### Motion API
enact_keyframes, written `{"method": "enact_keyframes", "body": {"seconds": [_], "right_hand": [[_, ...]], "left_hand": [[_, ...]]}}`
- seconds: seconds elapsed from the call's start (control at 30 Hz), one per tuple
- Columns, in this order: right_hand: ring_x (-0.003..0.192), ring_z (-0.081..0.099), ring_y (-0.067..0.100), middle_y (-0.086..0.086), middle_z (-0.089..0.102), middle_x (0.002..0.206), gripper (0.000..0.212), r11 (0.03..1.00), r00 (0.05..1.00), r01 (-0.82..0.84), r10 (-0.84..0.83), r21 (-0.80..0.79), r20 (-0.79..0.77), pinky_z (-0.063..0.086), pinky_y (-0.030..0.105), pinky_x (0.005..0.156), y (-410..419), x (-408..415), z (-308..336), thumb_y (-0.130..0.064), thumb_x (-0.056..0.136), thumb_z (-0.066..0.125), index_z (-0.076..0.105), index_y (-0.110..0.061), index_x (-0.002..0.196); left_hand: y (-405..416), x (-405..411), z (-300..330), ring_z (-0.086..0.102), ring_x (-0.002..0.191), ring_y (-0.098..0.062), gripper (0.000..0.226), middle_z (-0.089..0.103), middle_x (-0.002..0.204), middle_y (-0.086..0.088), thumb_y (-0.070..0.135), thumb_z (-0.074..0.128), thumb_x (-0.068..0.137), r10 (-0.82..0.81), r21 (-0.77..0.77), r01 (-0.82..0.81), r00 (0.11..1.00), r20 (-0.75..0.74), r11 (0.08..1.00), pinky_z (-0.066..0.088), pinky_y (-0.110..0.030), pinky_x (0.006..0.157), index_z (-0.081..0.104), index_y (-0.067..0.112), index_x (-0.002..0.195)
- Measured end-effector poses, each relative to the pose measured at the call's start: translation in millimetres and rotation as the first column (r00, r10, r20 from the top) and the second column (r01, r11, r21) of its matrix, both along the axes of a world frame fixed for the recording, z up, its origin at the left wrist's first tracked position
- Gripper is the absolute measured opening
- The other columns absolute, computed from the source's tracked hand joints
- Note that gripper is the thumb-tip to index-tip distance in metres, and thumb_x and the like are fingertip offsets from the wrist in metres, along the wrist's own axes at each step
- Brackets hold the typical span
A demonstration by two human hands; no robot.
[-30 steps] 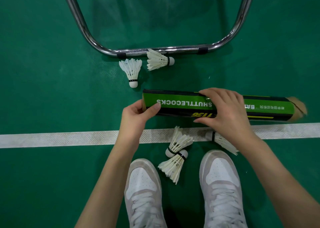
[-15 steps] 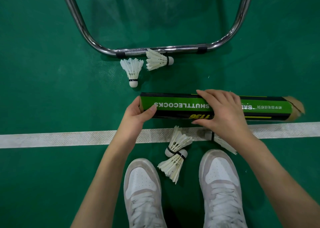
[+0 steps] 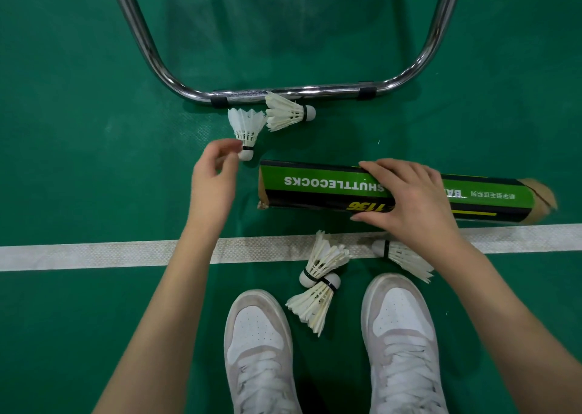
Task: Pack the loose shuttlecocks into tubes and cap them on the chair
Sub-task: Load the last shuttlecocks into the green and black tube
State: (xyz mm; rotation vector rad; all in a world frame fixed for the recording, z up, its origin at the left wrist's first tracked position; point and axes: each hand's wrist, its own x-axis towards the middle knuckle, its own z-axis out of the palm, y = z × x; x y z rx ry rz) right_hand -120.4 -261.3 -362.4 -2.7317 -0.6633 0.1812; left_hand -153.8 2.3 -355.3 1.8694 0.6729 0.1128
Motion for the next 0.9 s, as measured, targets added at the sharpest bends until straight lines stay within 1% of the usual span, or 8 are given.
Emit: {"method": "enact_keyframes", "body": {"seconds": [0.1,0.2,0.3,0.4,0.6,0.7,0.8,0.9], "right_hand": [[0.113,0.052,0.03,0.004,0.059,0.125,0.078,1.0,1.0,-0.005,0.004,-0.011,-0.014,0.033,0.045,0.096,0,1,0,-0.055,0.063,0.072,0.052,-0.021,0.13],[0.115,0.051,0.029,0.003,0.058,0.126,0.078,1.0,1.0,-0.009,0.008,-0.017,-0.019,0.032,0.044,0.096,0,1,0,-0.056,0.064,0.071,0.051,-0.021,0.13],[0.116,0.051,0.028,0.003,0.058,0.127,0.078,1.0,1.0,-0.013,0.012,-0.012,-0.029,0.031,0.043,0.097,-1,1,0,-0.055,0.063,0.072,0.051,-0.021,0.131],[0.117,0.05,0.027,0.002,0.057,0.127,0.079,1.0,0.999,-0.013,0.012,-0.018,-0.046,0.029,0.042,0.098,-2,1,2,-0.056,0.064,0.071,0.049,-0.022,0.132],[0.118,0.05,0.026,0.001,0.056,0.129,0.08,0.999,0.997,-0.018,0.015,-0.038,-0.073,0.029,0.041,0.099,-2,3,3,-0.06,0.065,0.067,0.047,-0.025,0.134],[0.117,0.05,0.025,0.0,0.057,0.128,0.08,1.0,0.998,-0.012,0.01,-0.022,-0.067,0.029,0.041,0.099,-3,4,3,-0.06,0.064,0.067,0.048,-0.024,0.133],[0.117,0.05,0.025,0.0,0.057,0.128,0.08,1.0,0.998,-0.01,0.008,-0.024,-0.064,0.029,0.041,0.099,-4,3,3,-0.059,0.064,0.068,0.047,-0.025,0.133],[0.119,0.048,0.024,0.0,0.055,0.13,0.08,0.999,0.997,0.004,-0.007,-0.04,-0.074,0.027,0.04,0.1,-6,5,3,-0.059,0.064,0.069,0.046,-0.025,0.134]], "left_hand": [[9,24,-3,0.045,0.115,-0.008,0.039,0.054,0.123,0.006,-0.003,0.046,0.088,-0.152,0.293,0.149,0.988,-0.015,0.944,0.037,-0.033,0.103,0.059,0.018,0.118],[17,50,-7,0.03,0.134,-0.026,0.05,0.043,0.144,-0.004,-0.005,0.048,0.088,-0.313,0.539,0.305,0.946,-0.08,0.785,0.021,-0.033,0.111,0.05,0.016,0.133],[23,64,-15,0.021,0.14,-0.027,0.055,0.034,0.15,-0.004,0.002,0.05,0.091,-0.387,0.594,0.462,0.885,-0.26,0.659,0.018,-0.041,0.114,0.037,0.017,0.142],[28,65,-19,0.034,0.132,-0.029,0.055,0.043,0.14,-0.009,0.009,0.056,0.09,-0.363,0.605,0.515,0.857,-0.366,0.607,0.023,-0.044,0.11,0.037,0.015,0.142],[23,51,-16,0.05,0.109,-0.033,0.045,0.055,0.116,-0.018,0.005,0.061,0.086,-0.276,0.582,0.385,0.922,-0.27,0.716,0.036,-0.038,0.091,0.049,0.003,0.13],[20,49,-9,0.054,0.097,-0.032,0.024,0.058,0.106,-0.019,0.009,0.063,0.087,-0.227,0.54,0.353,0.93,-0.288,0.764,0.036,-0.031,0.074,0.062,0.0,0.109],[17,38,-2,0.05,0.078,-0.022,0.014,0.059,0.087,-0.01,0.018,0.064,0.087,-0.152,0.441,0.251,0.957,-0.248,0.861,0.032,-0.028,0.059,0.066,0.006,0.096],[17,17,3,0.045,0.065,-0.015,0.011,0.055,0.073,-0.002,0.02,0.066,0.085,-0.088,0.34,0.142,0.981,-0.17,0.93,0.031,-0.024,0.053,0.064,0.01,0.089]]}}
